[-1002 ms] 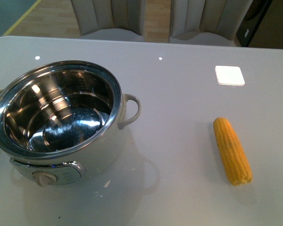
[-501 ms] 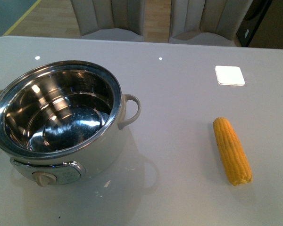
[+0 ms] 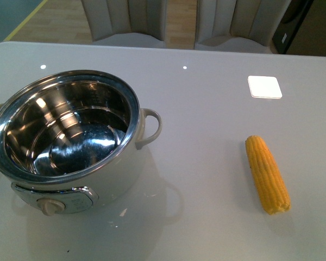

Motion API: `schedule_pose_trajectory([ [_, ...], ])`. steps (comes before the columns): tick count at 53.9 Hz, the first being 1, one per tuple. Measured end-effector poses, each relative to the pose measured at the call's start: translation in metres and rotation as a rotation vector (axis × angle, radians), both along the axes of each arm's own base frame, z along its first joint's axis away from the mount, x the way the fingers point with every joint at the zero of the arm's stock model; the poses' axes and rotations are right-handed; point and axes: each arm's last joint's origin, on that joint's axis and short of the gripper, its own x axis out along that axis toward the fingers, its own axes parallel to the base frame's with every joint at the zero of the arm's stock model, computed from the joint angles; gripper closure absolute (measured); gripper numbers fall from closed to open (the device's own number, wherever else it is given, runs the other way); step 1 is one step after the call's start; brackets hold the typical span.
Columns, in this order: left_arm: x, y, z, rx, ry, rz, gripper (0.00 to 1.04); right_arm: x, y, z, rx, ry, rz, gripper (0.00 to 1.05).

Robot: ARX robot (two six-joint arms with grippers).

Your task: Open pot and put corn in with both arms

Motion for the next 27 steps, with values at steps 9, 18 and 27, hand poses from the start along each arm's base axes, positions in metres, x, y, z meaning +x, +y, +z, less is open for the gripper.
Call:
schedule_pose_trajectory([
  [9,-0.0024,0.0000,0.0016,0.000,-0.024,0.000,1.01,0.0000,0.0000,0.0000,0.000,0.000,0.000,0.09],
  [18,-0.0024,0.0000,0.0016,0.000,-0.023,0.000,0.99,0.0000,0.0000,0.0000,0.000,0.000,0.000,0.09],
  [27,-0.0024,0.0000,0.0015,0.000,-0.023,0.000,0.64,0.0000,0.0000,0.0000,0.000,0.000,0.000,0.09],
])
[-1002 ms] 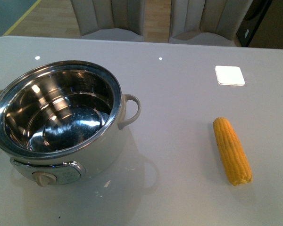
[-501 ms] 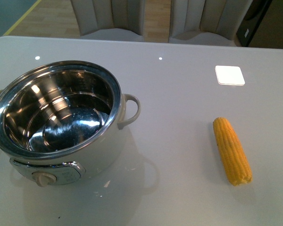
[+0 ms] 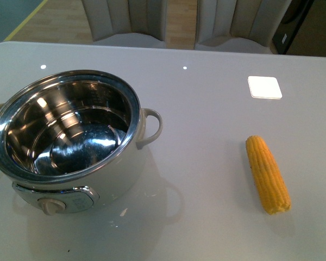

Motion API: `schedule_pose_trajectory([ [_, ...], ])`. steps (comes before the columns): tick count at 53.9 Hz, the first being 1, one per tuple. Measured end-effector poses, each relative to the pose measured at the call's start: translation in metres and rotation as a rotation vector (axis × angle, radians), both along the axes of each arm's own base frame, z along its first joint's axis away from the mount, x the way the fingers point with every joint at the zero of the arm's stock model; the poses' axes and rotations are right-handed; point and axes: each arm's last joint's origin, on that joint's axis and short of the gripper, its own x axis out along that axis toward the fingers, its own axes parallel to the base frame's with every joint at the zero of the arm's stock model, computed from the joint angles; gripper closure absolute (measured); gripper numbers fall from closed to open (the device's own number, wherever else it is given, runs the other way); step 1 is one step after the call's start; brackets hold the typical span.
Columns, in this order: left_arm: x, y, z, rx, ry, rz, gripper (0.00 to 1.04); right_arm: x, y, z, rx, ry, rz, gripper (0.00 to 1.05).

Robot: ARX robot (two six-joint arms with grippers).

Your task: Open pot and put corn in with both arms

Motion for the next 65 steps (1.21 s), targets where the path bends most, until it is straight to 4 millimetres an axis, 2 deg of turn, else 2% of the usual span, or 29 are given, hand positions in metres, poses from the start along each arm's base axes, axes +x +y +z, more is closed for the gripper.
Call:
schedule_pose_trajectory([
  [6,0.000,0.000,0.000,0.000,0.000,0.000,0.39,0.000,0.000,0.000,0.000,0.000,0.000,0.09],
  [15,0.000,0.000,0.000,0.000,0.000,0.000,0.12,0.000,0.000,0.000,0.000,0.000,0.000,0.09],
  [16,0.000,0.000,0.000,0.000,0.000,0.000,0.09,0.000,0.000,0.000,0.006,0.010,0.002,0.09],
  [17,0.000,0.000,0.000,0.002,0.000,0.000,0.05,0.000,0.000,-0.001,0.032,0.090,0.012,0.09],
  [20,0.000,0.000,0.000,0.002,0.000,0.000,0.08,0.002,0.001,-0.005,0.107,0.404,-0.001,0.09],
  [22,0.000,0.000,0.000,0.002,0.000,0.000,0.07,0.002,0.001,-0.012,0.136,0.510,-0.010,0.09],
  [24,0.000,0.000,0.000,0.003,0.000,0.000,0.07,0.003,0.001,-0.014,0.147,0.541,-0.011,0.09],
  [34,0.000,0.000,0.000,0.003,0.000,0.000,0.07,0.015,0.008,-0.016,0.152,0.593,0.026,0.09],
  [43,0.000,0.000,0.000,0.003,0.000,0.000,0.07,0.038,0.024,-0.024,0.099,0.651,0.078,0.09],
  [56,0.000,0.000,0.000,0.003,0.000,0.000,0.07,0.099,0.054,-0.032,0.024,0.652,0.123,0.09],
  [60,0.000,0.000,0.000,0.003,0.000,0.000,0.07,0.121,0.064,-0.044,-0.012,0.677,0.119,0.09],
  [63,0.000,0.000,0.000,0.003,0.000,0.000,0.07,0.129,0.067,-0.051,-0.027,0.702,0.115,0.09],
  [65,0.000,0.000,0.000,0.003,0.000,0.000,0.07,0.138,0.070,-0.062,-0.045,0.742,0.110,0.09],
])
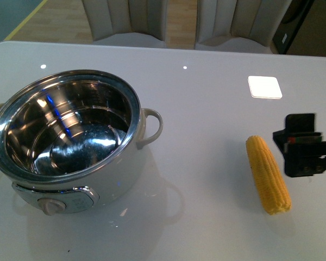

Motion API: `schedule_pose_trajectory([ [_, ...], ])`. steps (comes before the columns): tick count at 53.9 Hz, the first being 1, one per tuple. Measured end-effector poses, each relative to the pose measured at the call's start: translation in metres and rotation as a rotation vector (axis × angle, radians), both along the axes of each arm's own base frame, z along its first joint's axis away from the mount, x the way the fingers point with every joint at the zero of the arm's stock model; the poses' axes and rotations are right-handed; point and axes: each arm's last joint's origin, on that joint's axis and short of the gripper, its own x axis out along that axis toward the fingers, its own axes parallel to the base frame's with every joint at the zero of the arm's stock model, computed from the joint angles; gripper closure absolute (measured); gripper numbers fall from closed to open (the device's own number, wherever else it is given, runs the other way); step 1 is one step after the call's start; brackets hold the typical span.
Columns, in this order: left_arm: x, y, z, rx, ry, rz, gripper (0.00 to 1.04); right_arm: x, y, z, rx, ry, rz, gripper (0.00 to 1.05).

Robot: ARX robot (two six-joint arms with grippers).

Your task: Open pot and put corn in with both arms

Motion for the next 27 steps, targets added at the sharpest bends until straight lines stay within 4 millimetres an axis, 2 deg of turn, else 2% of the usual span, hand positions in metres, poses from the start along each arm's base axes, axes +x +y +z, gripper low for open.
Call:
schedule_pose_trajectory([
  [11,0.000,0.000,0.000,0.000,0.000,0.000,0.07,0.024,0.004,-0.041,-0.061,0.155,-0.001,0.09],
  [27,0.000,0.000,0.000,0.000,0.000,0.000,0.07,0.051,0.006,-0.073,-0.136,0.237,0.029,0.09],
])
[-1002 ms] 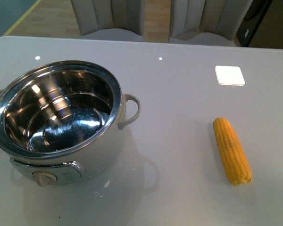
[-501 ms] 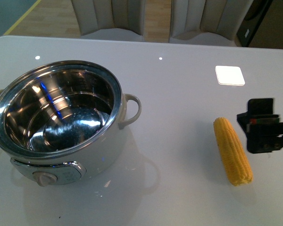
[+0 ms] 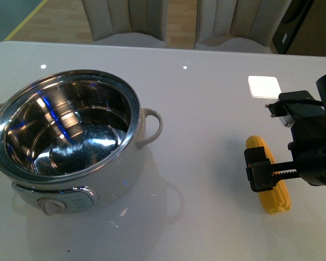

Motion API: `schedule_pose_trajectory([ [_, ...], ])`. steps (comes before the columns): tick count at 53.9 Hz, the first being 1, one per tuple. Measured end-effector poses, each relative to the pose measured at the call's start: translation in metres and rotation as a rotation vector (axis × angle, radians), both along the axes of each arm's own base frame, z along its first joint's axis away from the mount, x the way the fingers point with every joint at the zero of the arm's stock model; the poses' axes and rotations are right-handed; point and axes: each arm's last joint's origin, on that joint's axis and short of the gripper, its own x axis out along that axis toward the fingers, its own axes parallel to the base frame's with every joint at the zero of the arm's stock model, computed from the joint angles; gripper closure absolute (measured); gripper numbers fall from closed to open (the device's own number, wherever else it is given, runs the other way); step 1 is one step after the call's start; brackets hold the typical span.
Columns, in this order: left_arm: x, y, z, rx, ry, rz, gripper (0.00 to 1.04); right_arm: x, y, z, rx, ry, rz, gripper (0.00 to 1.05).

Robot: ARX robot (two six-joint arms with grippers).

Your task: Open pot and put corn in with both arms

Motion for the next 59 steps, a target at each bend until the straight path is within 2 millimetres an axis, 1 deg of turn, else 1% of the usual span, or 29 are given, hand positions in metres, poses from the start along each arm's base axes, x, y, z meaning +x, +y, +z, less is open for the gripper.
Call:
schedule_pose_trajectory([
  [6,0.000,0.000,0.000,0.000,0.000,0.000,0.07,0.007,0.001,-0.011,-0.028,0.030,0.000,0.09],
  [17,0.000,0.000,0.000,0.000,0.000,0.000,0.07,0.010,0.001,-0.024,-0.044,0.089,-0.002,0.09],
  [33,0.000,0.000,0.000,0.000,0.000,0.000,0.07,0.013,-0.001,-0.036,-0.051,0.151,-0.004,0.09],
  [34,0.000,0.000,0.000,0.000,0.000,0.000,0.07,0.012,-0.001,-0.037,-0.052,0.155,-0.004,0.12],
  [36,0.000,0.000,0.000,0.000,0.000,0.000,0.07,0.011,-0.001,-0.038,-0.054,0.163,-0.003,0.20],
  [39,0.000,0.000,0.000,0.000,0.000,0.000,0.07,0.011,-0.001,-0.038,-0.056,0.167,-0.001,0.27],
  [45,0.000,0.000,0.000,0.000,0.000,0.000,0.07,0.011,-0.001,-0.039,-0.063,0.171,0.012,0.53],
  [48,0.000,0.000,0.000,0.000,0.000,0.000,0.07,0.010,-0.001,-0.039,-0.065,0.174,0.015,0.63],
  [52,0.000,0.000,0.000,0.000,0.000,0.000,0.07,0.009,-0.001,-0.038,-0.064,0.172,0.018,0.71],
  [57,0.000,0.000,0.000,0.000,0.000,0.000,0.07,0.006,-0.002,-0.035,-0.043,0.166,0.023,0.76],
  [59,0.000,0.000,0.000,0.000,0.000,0.000,0.07,0.004,-0.002,-0.030,-0.021,0.158,0.026,0.78],
])
